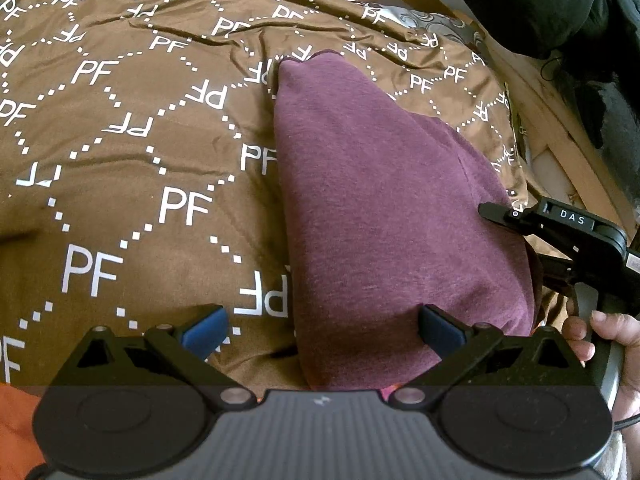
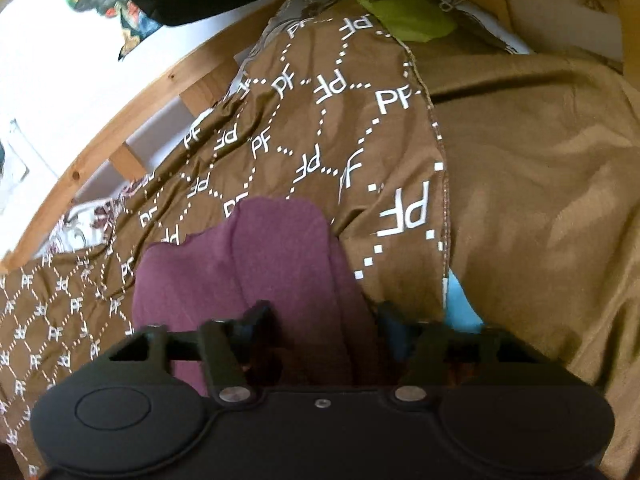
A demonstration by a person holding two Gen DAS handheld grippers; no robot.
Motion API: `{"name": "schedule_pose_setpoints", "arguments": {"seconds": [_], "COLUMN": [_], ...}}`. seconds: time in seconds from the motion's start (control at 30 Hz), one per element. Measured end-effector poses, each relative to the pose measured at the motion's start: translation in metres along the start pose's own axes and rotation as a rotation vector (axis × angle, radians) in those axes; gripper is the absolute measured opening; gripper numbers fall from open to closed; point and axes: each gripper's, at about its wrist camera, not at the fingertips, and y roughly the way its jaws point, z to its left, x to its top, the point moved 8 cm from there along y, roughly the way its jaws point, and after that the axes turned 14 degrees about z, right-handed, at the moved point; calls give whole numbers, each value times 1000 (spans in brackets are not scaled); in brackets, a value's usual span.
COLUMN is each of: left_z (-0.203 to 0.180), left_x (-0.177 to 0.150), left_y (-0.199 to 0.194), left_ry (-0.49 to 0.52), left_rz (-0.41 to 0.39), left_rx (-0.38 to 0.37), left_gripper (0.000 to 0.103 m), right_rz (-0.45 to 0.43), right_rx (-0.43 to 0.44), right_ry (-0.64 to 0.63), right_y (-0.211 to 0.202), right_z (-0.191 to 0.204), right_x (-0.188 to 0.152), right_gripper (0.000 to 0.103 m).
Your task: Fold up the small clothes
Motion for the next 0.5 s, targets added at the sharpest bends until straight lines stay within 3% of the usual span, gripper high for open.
{"name": "schedule_pose_setpoints", "arguments": {"seconds": [0.1,0.5], "left_z": [0,0], "left_x": [0,0], "left_y": [0,0], "left_ry": [-1,-1], "left_rz": [0,-1], "left_rx": [0,2], "left_gripper": [103,103], "right_rz": [0,7], "right_rx": [3,-13], "right_ry": [-14,-11], "right_y": [-1,1], "right_z": [2,1], "right_x": [-1,-2], "right_gripper": [42,45]}}
